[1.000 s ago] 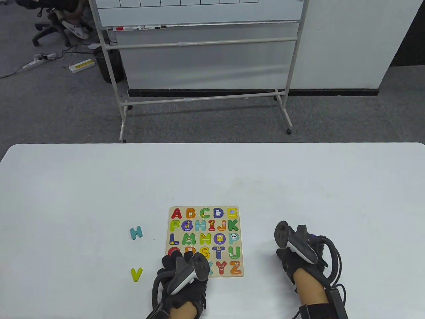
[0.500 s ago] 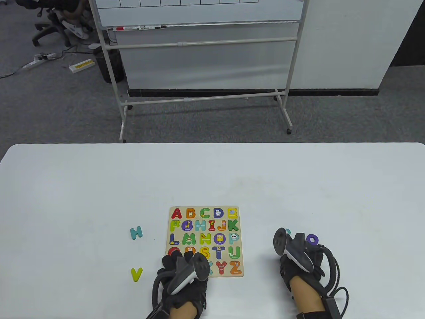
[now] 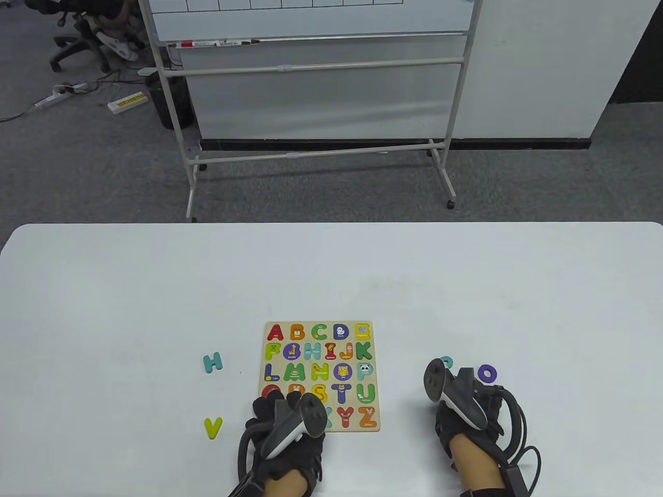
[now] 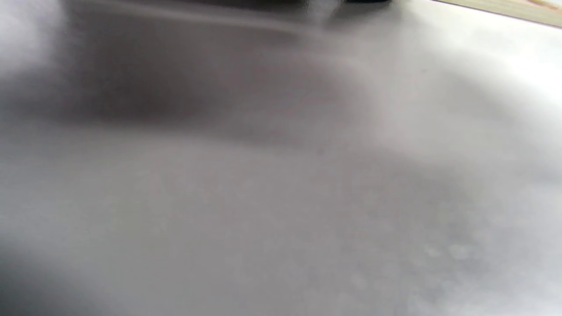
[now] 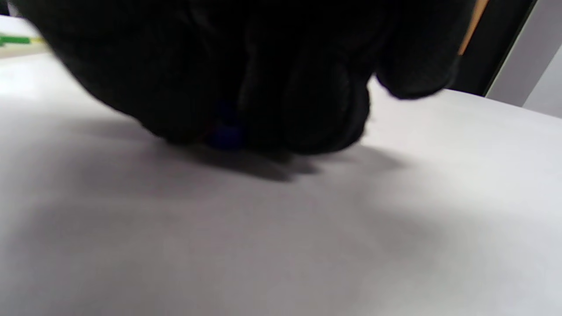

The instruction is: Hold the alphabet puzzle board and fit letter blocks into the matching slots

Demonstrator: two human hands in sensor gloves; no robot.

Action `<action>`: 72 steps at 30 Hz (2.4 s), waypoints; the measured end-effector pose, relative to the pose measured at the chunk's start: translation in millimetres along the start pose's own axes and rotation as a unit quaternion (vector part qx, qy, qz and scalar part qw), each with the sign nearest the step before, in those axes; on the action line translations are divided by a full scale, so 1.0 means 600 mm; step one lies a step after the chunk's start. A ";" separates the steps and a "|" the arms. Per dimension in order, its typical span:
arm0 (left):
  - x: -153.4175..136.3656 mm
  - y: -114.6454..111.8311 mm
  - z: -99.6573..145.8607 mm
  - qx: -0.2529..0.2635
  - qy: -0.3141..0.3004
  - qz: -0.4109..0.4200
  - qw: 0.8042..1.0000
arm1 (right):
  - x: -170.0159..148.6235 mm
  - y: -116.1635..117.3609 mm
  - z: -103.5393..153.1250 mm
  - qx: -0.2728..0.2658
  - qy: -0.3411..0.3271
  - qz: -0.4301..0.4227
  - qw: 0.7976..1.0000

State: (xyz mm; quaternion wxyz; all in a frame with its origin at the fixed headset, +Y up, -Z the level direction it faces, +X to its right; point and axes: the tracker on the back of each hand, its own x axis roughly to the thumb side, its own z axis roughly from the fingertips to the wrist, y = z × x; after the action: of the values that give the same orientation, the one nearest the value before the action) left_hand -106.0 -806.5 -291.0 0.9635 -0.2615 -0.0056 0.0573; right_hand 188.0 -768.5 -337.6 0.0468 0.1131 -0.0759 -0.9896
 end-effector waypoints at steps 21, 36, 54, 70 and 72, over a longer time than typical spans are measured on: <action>-0.003 0.001 -0.001 -0.011 -0.004 0.010 1.000 | 0.217 -0.050 0.034 0.006 -0.149 -0.104 0.983; -0.004 0.001 -0.002 -0.010 -0.007 0.018 1.000 | 0.297 -0.042 0.041 -0.048 -0.161 -0.050 0.985; -0.006 0.001 -0.001 -0.010 -0.008 0.021 1.000 | 0.292 -0.042 0.045 -0.092 -0.138 -0.053 0.985; -0.006 0.001 -0.002 -0.011 -0.008 0.022 1.000 | 0.289 -0.047 0.039 -0.088 -0.144 -0.051 0.984; -0.006 0.001 -0.002 -0.011 -0.008 0.022 1.000 | 0.286 -0.047 0.038 -0.083 -0.163 -0.055 0.981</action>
State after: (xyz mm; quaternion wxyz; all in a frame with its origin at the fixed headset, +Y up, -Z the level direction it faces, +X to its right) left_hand -109.3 -807.1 -292.0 0.9589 -0.2720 -0.0079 0.0805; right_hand 14.1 -756.3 -357.4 -0.0119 -0.0504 0.0065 -0.9986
